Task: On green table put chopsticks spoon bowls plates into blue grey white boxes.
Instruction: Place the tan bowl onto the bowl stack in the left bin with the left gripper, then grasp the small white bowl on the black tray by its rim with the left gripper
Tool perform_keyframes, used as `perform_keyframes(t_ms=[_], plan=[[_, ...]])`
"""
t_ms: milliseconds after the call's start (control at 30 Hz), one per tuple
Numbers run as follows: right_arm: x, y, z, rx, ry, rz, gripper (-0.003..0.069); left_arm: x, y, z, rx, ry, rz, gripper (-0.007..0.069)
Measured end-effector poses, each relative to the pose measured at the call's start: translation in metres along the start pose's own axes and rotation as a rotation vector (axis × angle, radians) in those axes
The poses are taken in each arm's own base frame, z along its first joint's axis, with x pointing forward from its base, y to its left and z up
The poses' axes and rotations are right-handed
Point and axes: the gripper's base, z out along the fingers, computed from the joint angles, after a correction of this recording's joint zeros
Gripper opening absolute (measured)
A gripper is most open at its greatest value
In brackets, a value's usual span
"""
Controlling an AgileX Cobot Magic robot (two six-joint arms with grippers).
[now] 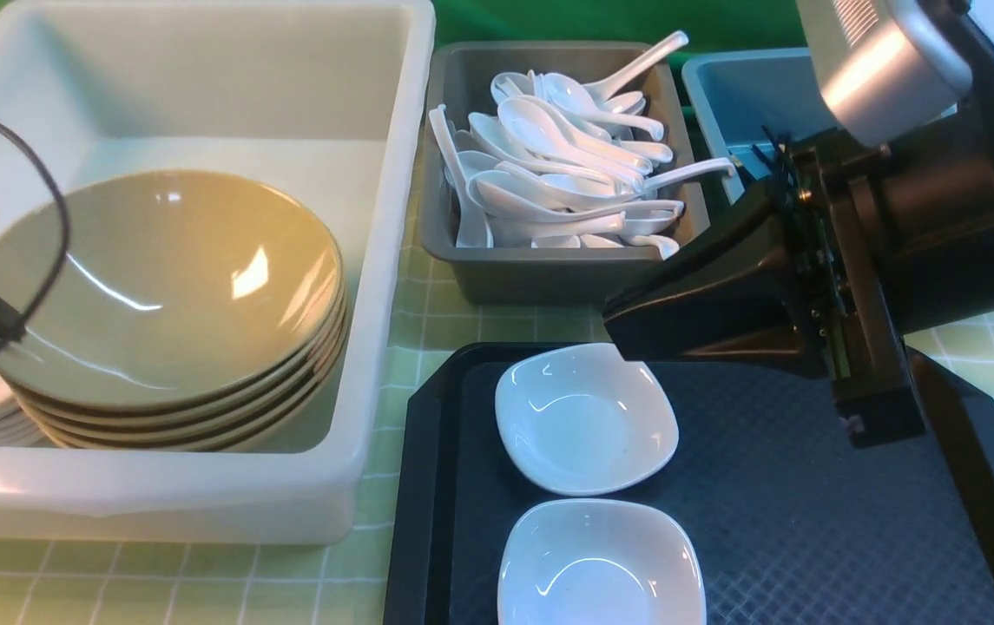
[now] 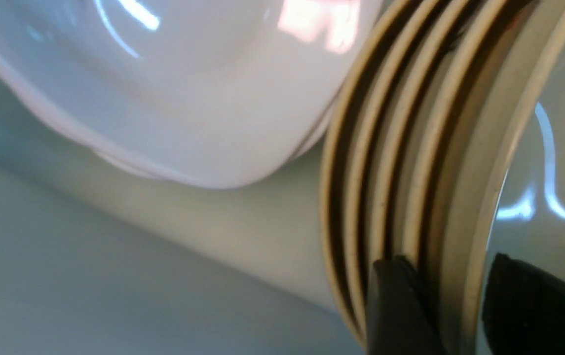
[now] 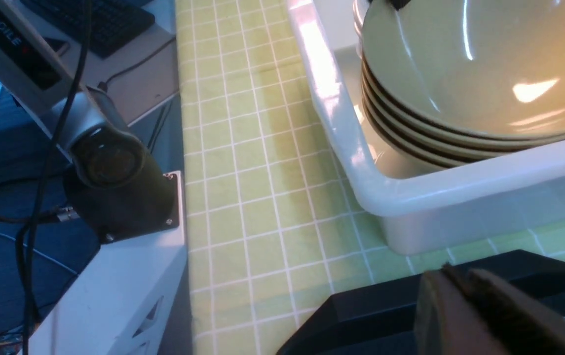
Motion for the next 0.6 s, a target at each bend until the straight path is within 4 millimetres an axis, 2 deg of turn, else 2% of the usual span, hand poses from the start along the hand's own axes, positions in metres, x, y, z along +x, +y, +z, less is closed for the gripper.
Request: perform_keyframes(t_ms=[100, 133, 167, 200, 233, 367, 467, 500, 600], plan=[[0.002, -0.001, 0.0, 0.008, 0.017, 0.005, 0.0059, 0.0, -0.002, -0.006, -0.083, -0.014, 0.022, 0.0375], [0.002, -0.001, 0.0, 0.008, 0.017, 0.006, 0.0059, 0.0, -0.002, -0.007, -0.09, -0.014, 0.022, 0.0375], [0.003, -0.001, 0.0, 0.01, 0.029, 0.012, 0.0061, 0.0, -0.003, -0.014, -0.131, -0.032, 0.028, 0.0431], [0.003, -0.001, 0.0, 0.012, 0.032, 0.014, 0.0062, 0.0, -0.003, -0.017, -0.142, -0.037, 0.031, 0.0455], [0.004, -0.001, 0.0, 0.015, 0.043, 0.022, 0.0065, 0.001, -0.006, -0.028, -0.188, -0.06, 0.051, 0.0511], [0.008, -0.004, 0.0, 0.041, 0.086, 0.065, 0.0071, 0.005, -0.02, -0.054, -0.204, -0.148, 0.105, 0.0594], [0.011, -0.006, -0.001, 0.065, 0.122, 0.092, 0.0076, 0.021, -0.044, -0.073, -0.132, -0.198, 0.202, 0.0599], [0.011, -0.006, -0.001, 0.066, 0.124, 0.091, 0.0076, 0.024, -0.046, -0.075, -0.118, -0.201, 0.215, 0.0599], [0.012, -0.006, -0.001, 0.069, 0.135, 0.104, 0.008, 0.058, -0.093, -0.085, 0.101, -0.174, 0.423, 0.0596]])
